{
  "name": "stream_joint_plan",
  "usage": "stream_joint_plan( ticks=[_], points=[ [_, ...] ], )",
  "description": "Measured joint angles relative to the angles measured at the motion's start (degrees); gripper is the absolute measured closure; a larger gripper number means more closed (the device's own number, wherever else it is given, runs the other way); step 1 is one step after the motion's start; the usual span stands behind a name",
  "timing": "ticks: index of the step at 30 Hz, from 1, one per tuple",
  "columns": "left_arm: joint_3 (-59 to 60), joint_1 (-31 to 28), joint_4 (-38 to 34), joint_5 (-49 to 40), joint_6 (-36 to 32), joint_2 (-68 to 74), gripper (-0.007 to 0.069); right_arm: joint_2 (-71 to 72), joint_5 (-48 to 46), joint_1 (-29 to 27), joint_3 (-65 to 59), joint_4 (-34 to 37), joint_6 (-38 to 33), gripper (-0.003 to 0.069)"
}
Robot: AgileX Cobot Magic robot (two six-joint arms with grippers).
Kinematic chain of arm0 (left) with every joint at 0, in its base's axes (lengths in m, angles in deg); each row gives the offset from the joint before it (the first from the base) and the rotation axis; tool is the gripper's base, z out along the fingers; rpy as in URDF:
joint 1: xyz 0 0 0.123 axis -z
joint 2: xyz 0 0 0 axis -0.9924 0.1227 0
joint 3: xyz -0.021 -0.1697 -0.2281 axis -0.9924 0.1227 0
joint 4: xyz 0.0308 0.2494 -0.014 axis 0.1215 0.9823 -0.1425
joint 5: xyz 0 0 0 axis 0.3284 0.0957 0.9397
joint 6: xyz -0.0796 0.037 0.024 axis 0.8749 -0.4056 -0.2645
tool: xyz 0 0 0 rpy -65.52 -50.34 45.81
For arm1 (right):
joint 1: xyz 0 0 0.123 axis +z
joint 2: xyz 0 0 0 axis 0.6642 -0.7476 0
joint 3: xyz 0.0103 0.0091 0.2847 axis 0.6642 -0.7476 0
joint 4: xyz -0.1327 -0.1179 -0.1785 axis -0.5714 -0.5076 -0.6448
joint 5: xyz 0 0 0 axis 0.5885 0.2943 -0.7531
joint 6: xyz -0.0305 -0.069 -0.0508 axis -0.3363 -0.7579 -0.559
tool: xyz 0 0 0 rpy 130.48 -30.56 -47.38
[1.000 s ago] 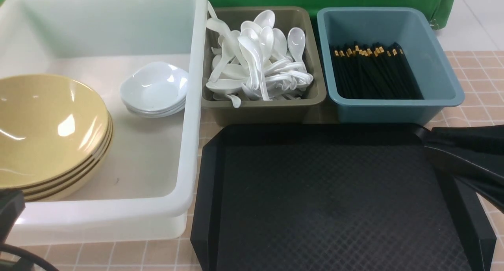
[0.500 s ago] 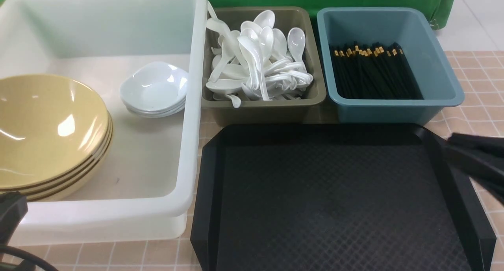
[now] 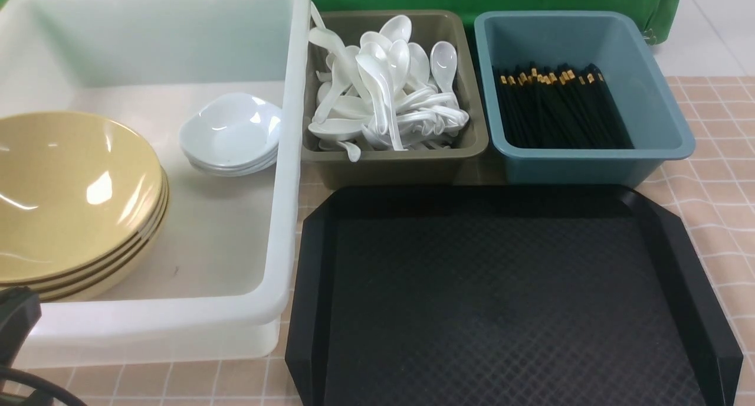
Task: On brown table put chopsticks spoon bowls plates into blue grey white boxes.
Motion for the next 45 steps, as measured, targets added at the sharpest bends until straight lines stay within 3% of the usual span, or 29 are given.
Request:
stream_joint_plan(
  ticks=[8, 37, 40, 45],
  points=[
    [0.00, 0.00, 0.00, 0.00, 0.00, 0.00, 0.0623, 1.39, -12.60, -2.05, -0.04, -0.60, -2.05, 0.0624],
    [0.12, 0.69, 0.00, 0.00, 0.10, -1.14, 0.0623, 1.39, -13.30, -2.05, 0.06, -0.60, -2.22, 0.0615],
    [1.92, 3.16, -0.02, 2.21, 0.10, -3.81, 0.0623, 1.39, -13.36, -2.05, 0.06, -0.60, -2.22, 0.0613],
    [8.07, 5.70, -0.13, 14.96, 0.10, -9.03, 0.0623, 1.39, -13.43, -2.05, 0.07, -0.60, -2.22, 0.0610]
  ],
)
